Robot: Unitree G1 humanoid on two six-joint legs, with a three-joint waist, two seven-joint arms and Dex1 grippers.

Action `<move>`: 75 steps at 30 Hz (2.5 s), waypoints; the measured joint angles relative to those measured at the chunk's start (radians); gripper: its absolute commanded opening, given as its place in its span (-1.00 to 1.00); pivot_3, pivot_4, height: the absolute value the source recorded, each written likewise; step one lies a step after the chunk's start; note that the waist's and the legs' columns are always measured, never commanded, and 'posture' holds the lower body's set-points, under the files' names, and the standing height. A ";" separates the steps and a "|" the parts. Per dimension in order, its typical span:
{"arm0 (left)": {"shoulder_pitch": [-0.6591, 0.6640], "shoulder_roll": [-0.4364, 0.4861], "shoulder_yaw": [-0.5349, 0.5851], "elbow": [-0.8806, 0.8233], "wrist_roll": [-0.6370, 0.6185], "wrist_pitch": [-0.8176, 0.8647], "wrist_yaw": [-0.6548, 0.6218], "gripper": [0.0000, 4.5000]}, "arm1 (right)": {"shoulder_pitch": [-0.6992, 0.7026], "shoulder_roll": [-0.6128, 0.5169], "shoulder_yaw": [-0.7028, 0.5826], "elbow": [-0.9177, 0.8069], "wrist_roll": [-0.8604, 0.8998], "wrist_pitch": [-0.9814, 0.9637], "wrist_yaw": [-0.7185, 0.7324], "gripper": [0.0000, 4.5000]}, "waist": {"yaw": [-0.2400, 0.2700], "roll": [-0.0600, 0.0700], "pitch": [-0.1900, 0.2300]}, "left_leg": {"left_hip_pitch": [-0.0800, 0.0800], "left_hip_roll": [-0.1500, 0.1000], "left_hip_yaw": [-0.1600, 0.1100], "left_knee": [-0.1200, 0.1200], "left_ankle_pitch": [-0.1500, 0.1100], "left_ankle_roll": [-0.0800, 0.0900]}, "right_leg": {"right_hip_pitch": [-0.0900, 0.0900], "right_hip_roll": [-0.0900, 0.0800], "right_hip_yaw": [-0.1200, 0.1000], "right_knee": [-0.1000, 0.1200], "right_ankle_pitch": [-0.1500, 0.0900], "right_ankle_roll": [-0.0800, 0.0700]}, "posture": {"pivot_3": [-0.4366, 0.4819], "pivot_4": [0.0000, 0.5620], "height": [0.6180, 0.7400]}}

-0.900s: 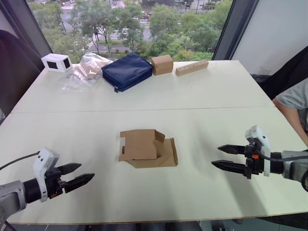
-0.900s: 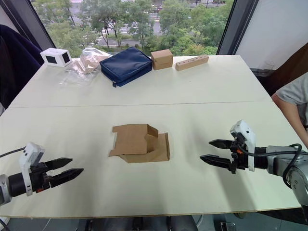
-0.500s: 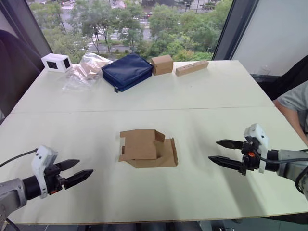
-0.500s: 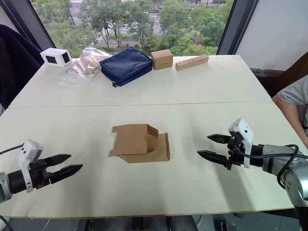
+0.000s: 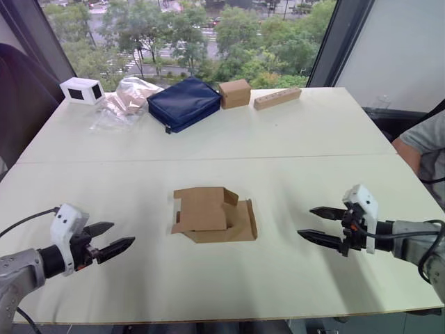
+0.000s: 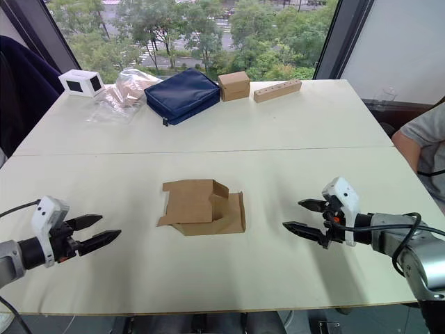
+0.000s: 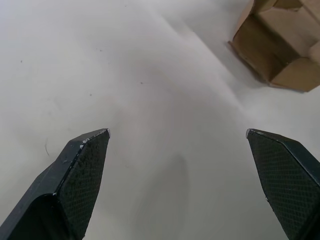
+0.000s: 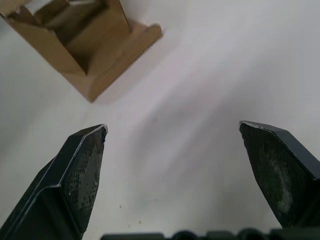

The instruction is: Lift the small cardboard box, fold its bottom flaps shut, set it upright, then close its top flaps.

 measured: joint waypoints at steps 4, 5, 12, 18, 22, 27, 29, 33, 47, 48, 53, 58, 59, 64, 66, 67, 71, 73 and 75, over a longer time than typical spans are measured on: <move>-0.036 0.000 0.000 0.027 -0.002 0.002 -0.005 1.00 | -0.035 0.012 0.005 0.015 -0.024 -0.057 -0.003 0.98 | -0.001 0.000 0.000 | 0.000 0.000 0.000 0.000 0.000 0.000 | 0.000 0.000 0.000 0.000 0.000 0.000 | -0.05 -0.47 1.00; -0.042 0.003 0.000 0.029 -0.007 0.013 -0.011 1.00 | -0.044 0.012 0.003 0.021 -0.027 -0.065 -0.003 0.98 | -0.001 0.000 0.000 | 0.000 0.000 0.000 0.000 0.000 0.000 | 0.000 0.000 0.000 0.000 0.000 0.000 | -0.05 -0.47 1.00; -0.174 0.126 0.006 0.131 -0.272 0.377 -0.127 1.00 | -0.041 -0.007 -0.042 -0.048 0.039 -0.004 0.014 0.98 | 0.000 0.000 0.000 | 0.000 0.000 0.000 0.000 0.001 0.000 | 0.000 0.000 -0.002 0.003 0.000 0.000 | -0.05 -0.47 1.00; -0.522 0.096 -0.046 0.368 -0.442 0.701 -0.128 1.00 | -0.064 -0.036 -0.020 -0.245 0.115 0.081 -0.009 0.98 | 0.000 0.000 0.000 | 0.001 0.000 0.000 0.001 0.001 0.000 | 0.001 0.001 -0.002 0.003 0.000 0.001 | -0.05 -0.47 1.00; -0.646 -0.014 -0.138 0.459 -0.432 0.778 -0.054 1.00 | -0.064 -0.033 -0.022 -0.364 0.171 0.132 -0.078 0.98 | 0.001 -0.002 0.001 | -0.001 0.000 -0.001 0.004 0.001 0.000 | 0.000 0.001 -0.002 0.004 0.000 0.001 | -0.05 -0.47 1.00; -0.723 -0.084 -0.229 0.494 -0.406 0.838 -0.014 1.00 | -0.054 -0.032 -0.029 -0.497 0.243 0.191 -0.180 0.98 | -0.003 -0.003 0.000 | -0.002 0.001 -0.001 0.008 0.001 0.000 | 0.001 0.001 -0.002 0.005 0.000 0.001 | -0.05 -0.47 1.00; -0.733 -0.093 -0.248 0.508 -0.393 0.841 -0.017 1.00 | -0.041 -0.026 -0.044 -0.514 0.270 0.208 -0.219 0.98 | 0.000 -0.003 0.000 | -0.002 0.001 -0.001 0.008 0.001 0.000 | 0.001 0.001 -0.002 0.005 0.000 0.001 | -0.05 -0.47 1.00; -0.754 -0.112 -0.283 0.554 -0.369 0.835 -0.034 1.00 | 0.021 -0.024 -0.071 -0.533 0.290 0.222 -0.270 0.98 | 0.005 -0.003 0.000 | -0.003 0.001 -0.001 0.009 0.001 0.000 | 0.001 0.001 -0.002 0.005 0.000 0.001 | -0.05 -0.47 1.00; -0.844 -0.205 -0.397 0.679 -0.260 0.734 -0.119 1.00 | 0.075 -0.024 -0.111 -0.568 0.362 0.228 -0.390 0.98 | 0.003 -0.004 0.000 | -0.003 0.000 -0.001 0.011 0.001 0.000 | 0.002 0.002 -0.002 0.005 0.000 0.002 | -0.05 -0.47 1.00; -0.854 -0.212 -0.400 0.692 -0.253 0.728 -0.125 1.00 | 0.076 -0.024 -0.111 -0.570 0.366 0.228 -0.396 0.98 | 0.003 -0.004 0.000 | -0.003 0.000 -0.001 0.011 0.001 0.000 | 0.002 0.002 -0.002 0.005 0.000 0.002 | -0.05 -0.47 1.00; -0.905 -0.245 -0.404 0.718 -0.235 0.729 -0.137 0.78 | 0.074 -0.024 -0.109 -0.572 0.381 0.228 -0.426 1.00 | 0.003 -0.004 0.000 | -0.003 0.000 -0.001 0.011 0.001 0.000 | 0.002 0.003 -0.002 0.005 0.000 0.002 | -0.05 -0.47 1.00; -0.896 -0.257 -0.403 0.663 -0.242 0.778 -0.134 -0.04 | 0.073 -0.049 -0.109 -0.576 0.421 0.240 -0.436 1.00 | 0.001 -0.004 0.000 | -0.003 0.001 -0.001 0.011 0.001 0.000 | 0.002 0.003 -0.002 0.006 0.000 0.003 | -0.05 -0.47 1.00; -0.893 -0.258 -0.401 0.645 -0.243 0.788 -0.132 -0.23 | 0.073 -0.054 -0.109 -0.582 0.432 0.245 -0.436 1.00 | 0.001 -0.004 0.000 | -0.003 0.001 -0.001 0.011 0.001 0.000 | 0.002 0.003 -0.002 0.006 0.000 0.003 | -0.05 -0.47 1.00; -0.852 -0.286 -0.385 0.591 -0.253 0.815 -0.105 -0.98 | 0.084 -0.084 -0.109 -0.592 0.470 0.252 -0.429 1.00 | 0.003 -0.004 0.000 | -0.003 0.001 -0.001 0.012 0.001 0.000 | 0.002 0.002 -0.002 0.006 0.000 0.003 | -0.05 -0.47 1.00; -0.838 -0.291 -0.374 0.571 -0.262 0.817 -0.095 -0.98 | 0.104 -0.092 -0.112 -0.593 0.475 0.251 -0.424 1.00 | 0.004 -0.004 0.000 | -0.003 0.001 -0.002 0.012 0.001 0.000 | 0.002 0.002 -0.002 0.005 0.000 0.003 | -0.05 -0.47 1.00; -0.833 -0.291 -0.361 0.566 -0.264 0.818 -0.092 -0.98 | 0.114 -0.094 -0.112 -0.593 0.475 0.251 -0.422 1.00 | 0.004 -0.004 0.000 | -0.003 0.001 -0.002 0.012 0.001 0.000 | 0.002 0.002 -0.002 0.005 0.000 0.003 | -0.05 -0.47 1.00; -0.833 -0.292 -0.346 0.554 -0.266 0.818 -0.082 -0.98 | 0.130 -0.094 -0.120 -0.593 0.476 0.240 -0.416 1.00 | 0.004 -0.004 0.000 | -0.003 0.001 -0.002 0.012 0.001 0.000 | 0.002 0.003 -0.002 0.005 0.000 0.003 | -0.05 -0.47 1.00; -0.833 -0.292 -0.344 0.548 -0.266 0.815 -0.082 -0.98 | 0.133 -0.087 -0.130 -0.592 0.483 0.227 -0.417 1.00 | 0.003 -0.004 0.000 | -0.003 0.001 -0.002 0.012 0.001 0.000 | 0.002 0.003 -0.002 0.005 -0.001 0.003 | -0.05 -0.47 1.00; -0.833 -0.288 -0.342 0.520 -0.265 0.782 -0.095 -0.98 | 0.125 -0.055 -0.150 -0.579 0.506 0.207 -0.430 1.00 | 0.003 -0.005 0.001 | -0.003 0.001 -0.002 0.012 0.001 0.000 | 0.002 0.003 -0.002 0.006 -0.001 0.003 | -0.05 -0.47 1.00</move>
